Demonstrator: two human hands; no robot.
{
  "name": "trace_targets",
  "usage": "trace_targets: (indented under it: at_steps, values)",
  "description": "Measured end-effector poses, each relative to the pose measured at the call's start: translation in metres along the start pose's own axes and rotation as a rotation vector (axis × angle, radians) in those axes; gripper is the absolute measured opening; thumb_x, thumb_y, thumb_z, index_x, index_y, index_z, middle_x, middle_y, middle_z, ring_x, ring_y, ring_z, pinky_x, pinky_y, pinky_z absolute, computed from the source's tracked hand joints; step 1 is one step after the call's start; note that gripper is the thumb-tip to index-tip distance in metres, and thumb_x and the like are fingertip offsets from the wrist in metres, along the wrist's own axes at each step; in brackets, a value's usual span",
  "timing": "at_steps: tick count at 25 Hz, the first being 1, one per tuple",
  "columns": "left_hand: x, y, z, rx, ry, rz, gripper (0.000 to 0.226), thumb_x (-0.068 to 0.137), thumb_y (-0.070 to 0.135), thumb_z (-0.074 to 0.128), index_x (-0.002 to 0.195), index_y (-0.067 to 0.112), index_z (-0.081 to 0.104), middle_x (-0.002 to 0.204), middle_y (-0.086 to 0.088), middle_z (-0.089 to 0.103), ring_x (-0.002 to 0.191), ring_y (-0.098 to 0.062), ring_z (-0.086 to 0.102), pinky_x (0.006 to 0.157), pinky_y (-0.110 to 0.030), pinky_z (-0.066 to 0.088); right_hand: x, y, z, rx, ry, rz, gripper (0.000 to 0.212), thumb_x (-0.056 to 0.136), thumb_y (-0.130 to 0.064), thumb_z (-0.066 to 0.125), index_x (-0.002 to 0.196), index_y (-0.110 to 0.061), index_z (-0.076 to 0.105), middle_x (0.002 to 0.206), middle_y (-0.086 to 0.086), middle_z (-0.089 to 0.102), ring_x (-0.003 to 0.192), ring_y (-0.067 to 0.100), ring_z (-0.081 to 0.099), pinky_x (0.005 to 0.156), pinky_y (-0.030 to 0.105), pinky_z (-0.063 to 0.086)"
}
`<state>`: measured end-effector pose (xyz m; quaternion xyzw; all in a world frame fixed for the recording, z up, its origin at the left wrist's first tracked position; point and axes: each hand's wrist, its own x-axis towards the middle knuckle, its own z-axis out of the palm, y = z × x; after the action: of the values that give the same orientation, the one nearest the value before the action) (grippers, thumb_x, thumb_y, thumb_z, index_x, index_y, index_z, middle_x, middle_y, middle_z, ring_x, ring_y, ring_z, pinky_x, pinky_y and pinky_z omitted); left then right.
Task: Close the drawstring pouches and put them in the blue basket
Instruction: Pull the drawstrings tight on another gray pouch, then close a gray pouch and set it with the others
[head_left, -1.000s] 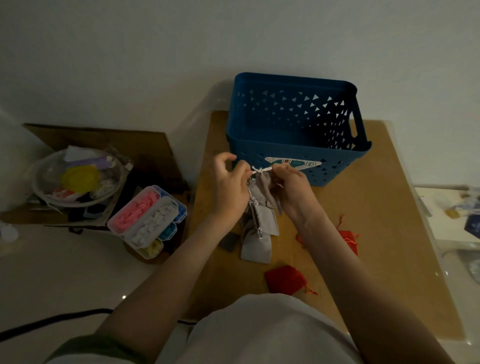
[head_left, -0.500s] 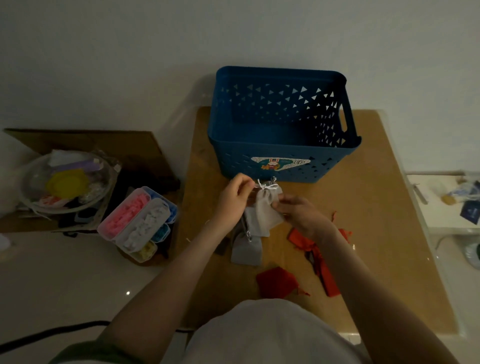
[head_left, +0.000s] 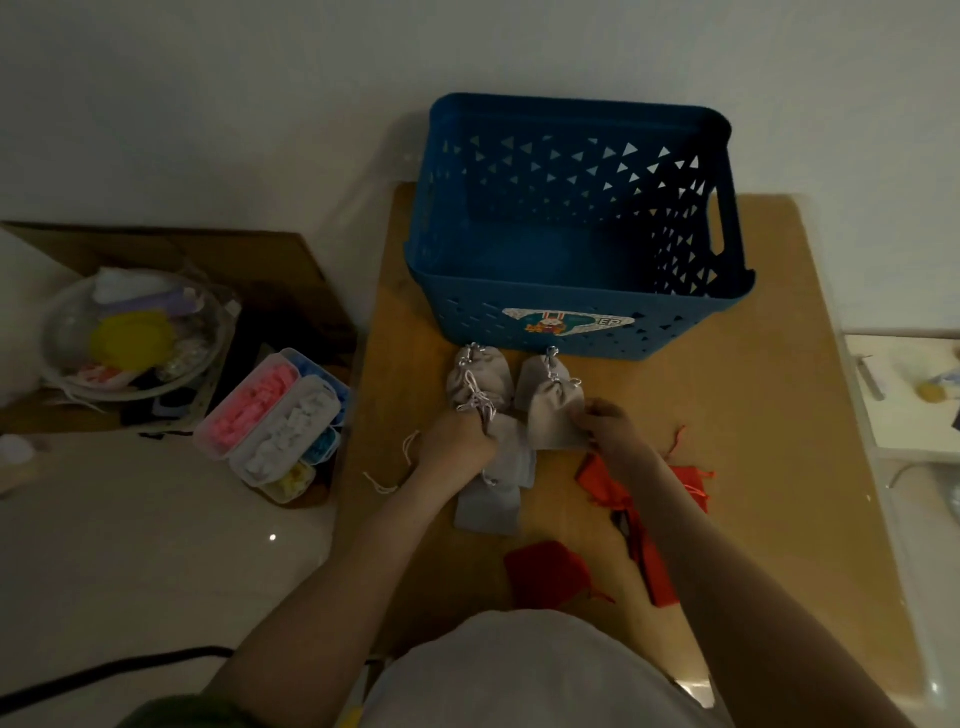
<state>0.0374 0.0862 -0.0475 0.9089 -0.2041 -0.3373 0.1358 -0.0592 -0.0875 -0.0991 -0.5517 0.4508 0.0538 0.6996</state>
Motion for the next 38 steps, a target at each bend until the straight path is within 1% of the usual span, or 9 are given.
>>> trace_targets:
  at_steps: [5,10,17,23,26,29,33,36,38]
  values:
    - [-0.014,-0.008,-0.015,-0.401,0.234,0.034,0.018,0.092,0.024,0.053,0.075,0.024,0.047,0.066,0.005,0.048,0.056,-0.003,0.046,0.052,-0.017,0.036,0.007,0.005,0.021,-0.144,-0.03,-0.003,0.023,0.092,0.0,0.052,0.114,-0.005,0.06,0.093,0.005,0.063,0.081,0.017,0.06,0.067,0.023,0.049]
    - [-0.014,-0.013,-0.024,-0.347,0.271,0.162,0.014,0.096,0.028,0.049,0.083,0.023,0.05,0.067,0.003,0.053,0.054,-0.006,0.049,0.051,-0.021,0.042,0.005,-0.008,0.022,-0.376,0.129,-0.103,0.015,0.094,-0.012,0.056,0.108,-0.007,0.056,0.097,0.008,0.058,0.092,0.025,0.057,0.086,0.038,0.05]
    - [-0.017,-0.017,-0.022,-0.314,0.108,0.108,0.018,0.1,0.029,0.042,0.113,0.021,0.053,0.084,-0.002,0.06,0.065,-0.012,0.06,0.06,-0.028,0.055,-0.015,0.002,0.053,-0.123,-0.087,0.018,0.005,0.094,-0.013,0.055,0.09,-0.011,0.054,0.074,0.002,0.057,0.063,0.01,0.054,0.048,0.015,0.045]
    - [-0.015,-0.017,-0.022,-0.293,-0.047,0.014,0.03,0.101,0.03,0.039,0.127,0.019,0.049,0.104,-0.009,0.059,0.082,-0.021,0.06,0.073,-0.035,0.056,0.044,0.042,0.079,-0.086,-0.087,0.067,0.041,0.076,-0.038,0.071,0.099,-0.005,0.065,0.096,0.015,0.07,0.092,0.026,0.068,0.081,0.043,0.057]
    - [-0.014,-0.022,-0.019,-0.311,-0.112,-0.061,0.032,0.102,0.029,0.036,0.128,0.014,0.048,0.107,-0.01,0.056,0.083,-0.021,0.058,0.07,-0.031,0.054,-0.005,0.004,0.089,-0.01,-0.113,0.133,0.011,0.091,-0.011,0.059,0.08,-0.012,0.056,0.082,0.003,0.059,0.074,0.014,0.06,0.066,0.024,0.053]
    - [-0.012,-0.019,-0.013,-0.315,-0.138,-0.04,0.03,0.102,0.028,0.037,0.125,0.014,0.049,0.102,-0.007,0.056,0.078,-0.02,0.059,0.072,-0.035,0.055,-0.01,-0.002,0.086,0.011,-0.076,0.101,0.027,0.096,0.001,0.044,0.073,-0.013,0.044,0.076,0.003,0.048,0.063,0.01,0.051,0.049,0.015,0.046]
    - [-0.008,-0.018,-0.014,-0.32,-0.076,-0.016,0.022,0.1,0.03,0.039,0.103,0.015,0.055,0.1,-0.009,0.057,0.081,-0.018,0.055,0.074,-0.036,0.048,-0.003,0.014,0.066,0.108,0.044,-0.134,0.019,0.087,0.011,0.048,0.104,0.003,0.054,0.093,0.015,0.061,0.079,0.018,0.062,0.06,0.02,0.052]
    - [-0.007,-0.02,-0.021,-0.353,-0.016,-0.017,0.017,0.099,0.03,0.041,0.101,0.018,0.054,0.102,-0.008,0.059,0.086,-0.017,0.055,0.072,-0.03,0.043,-0.006,0.025,0.046,-0.011,0.185,-0.063,0.035,0.086,0.007,0.05,0.12,-0.003,0.045,0.11,0.012,0.055,0.099,0.025,0.056,0.081,0.038,0.053]
    - [-0.007,-0.018,-0.024,-0.367,-0.004,0.001,0.021,0.099,0.031,0.043,0.108,0.018,0.056,0.102,-0.007,0.06,0.087,-0.016,0.055,0.073,-0.029,0.044,-0.006,0.031,0.036,-0.153,0.254,0.015,0.032,0.089,0.001,0.048,0.12,0.001,0.044,0.102,0.012,0.054,0.089,0.026,0.057,0.073,0.039,0.052]
